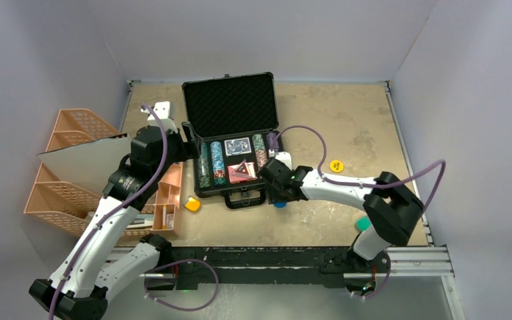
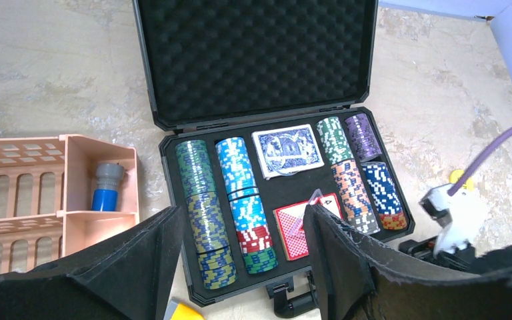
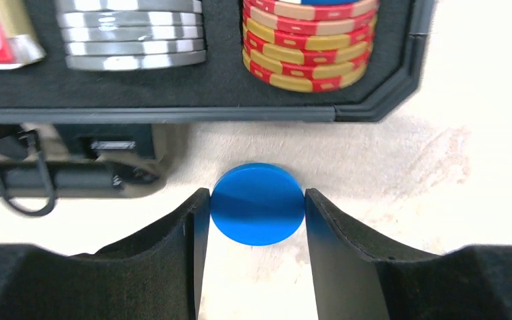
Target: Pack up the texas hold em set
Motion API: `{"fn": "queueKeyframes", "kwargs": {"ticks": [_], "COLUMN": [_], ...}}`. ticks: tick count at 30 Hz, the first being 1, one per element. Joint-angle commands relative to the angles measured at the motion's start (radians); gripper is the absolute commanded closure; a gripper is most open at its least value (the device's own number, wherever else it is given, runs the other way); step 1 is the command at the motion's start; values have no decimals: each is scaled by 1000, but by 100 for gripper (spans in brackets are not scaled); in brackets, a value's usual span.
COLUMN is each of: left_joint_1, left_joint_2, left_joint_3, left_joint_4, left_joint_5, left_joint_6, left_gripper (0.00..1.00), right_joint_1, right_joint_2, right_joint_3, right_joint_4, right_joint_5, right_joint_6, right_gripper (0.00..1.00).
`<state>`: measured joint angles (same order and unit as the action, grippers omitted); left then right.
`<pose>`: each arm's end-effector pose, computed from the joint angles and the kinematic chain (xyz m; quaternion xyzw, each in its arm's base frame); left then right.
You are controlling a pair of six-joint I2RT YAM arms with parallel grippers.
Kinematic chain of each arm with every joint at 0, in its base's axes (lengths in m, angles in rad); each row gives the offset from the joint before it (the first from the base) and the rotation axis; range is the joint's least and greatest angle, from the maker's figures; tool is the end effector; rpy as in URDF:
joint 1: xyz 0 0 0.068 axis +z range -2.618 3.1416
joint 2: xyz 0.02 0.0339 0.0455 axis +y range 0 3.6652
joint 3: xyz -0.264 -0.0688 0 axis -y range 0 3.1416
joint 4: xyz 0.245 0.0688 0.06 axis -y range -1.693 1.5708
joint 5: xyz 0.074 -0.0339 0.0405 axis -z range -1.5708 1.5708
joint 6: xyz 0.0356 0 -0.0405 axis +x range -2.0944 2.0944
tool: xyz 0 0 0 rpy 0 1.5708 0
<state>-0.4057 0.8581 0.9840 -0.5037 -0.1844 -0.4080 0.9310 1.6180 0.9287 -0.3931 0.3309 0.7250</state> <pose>0.1718 -0.0667 0.3633 -0.0527 0.8237 -0.1514 0.5438 0.1945 0.2419 0.1726 -0.0588 0.9561 0.0676 0.2790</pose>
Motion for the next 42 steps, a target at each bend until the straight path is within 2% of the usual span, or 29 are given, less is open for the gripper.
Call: {"fn": "queueKeyframes", "kwargs": {"ticks": [1,6,9,15,21,33,39,42], "left_joint_1": [8,9,8,8,8,9,10,8], "left_joint_2": [-13,-13,-13,-13,-14,-10,-15,-17], "left_joint_3": [1,1,-1,-1,-5,-2,-3,-3], "left_joint_4": [8,8,9,8,9,11,11,11], "left_joint_5": [-7,-7,-3,-7,-9,-5,-11,-13], "left_joint_6": [6,5,2,3,1,3,2,3], "left_gripper": [31,31,31,31,31,31,31,31], "right_joint_1": [8,8,8,7,8,12,12,12], "right_joint_2": [-136,-227,-228,-97,83,216,218,186], "right_joint_3": [34,61,110,272,452,519,547,543], "right_joint_4": [-38,34,114,189,106,73,53,47], "right_joint_5": [35,9,24,47,32,-6,8,34], "right_joint_6": [16,-12,-31,-89,-134,-186,-190,-179], "right_gripper": [48,48,48,47,46,45,27,23]}}
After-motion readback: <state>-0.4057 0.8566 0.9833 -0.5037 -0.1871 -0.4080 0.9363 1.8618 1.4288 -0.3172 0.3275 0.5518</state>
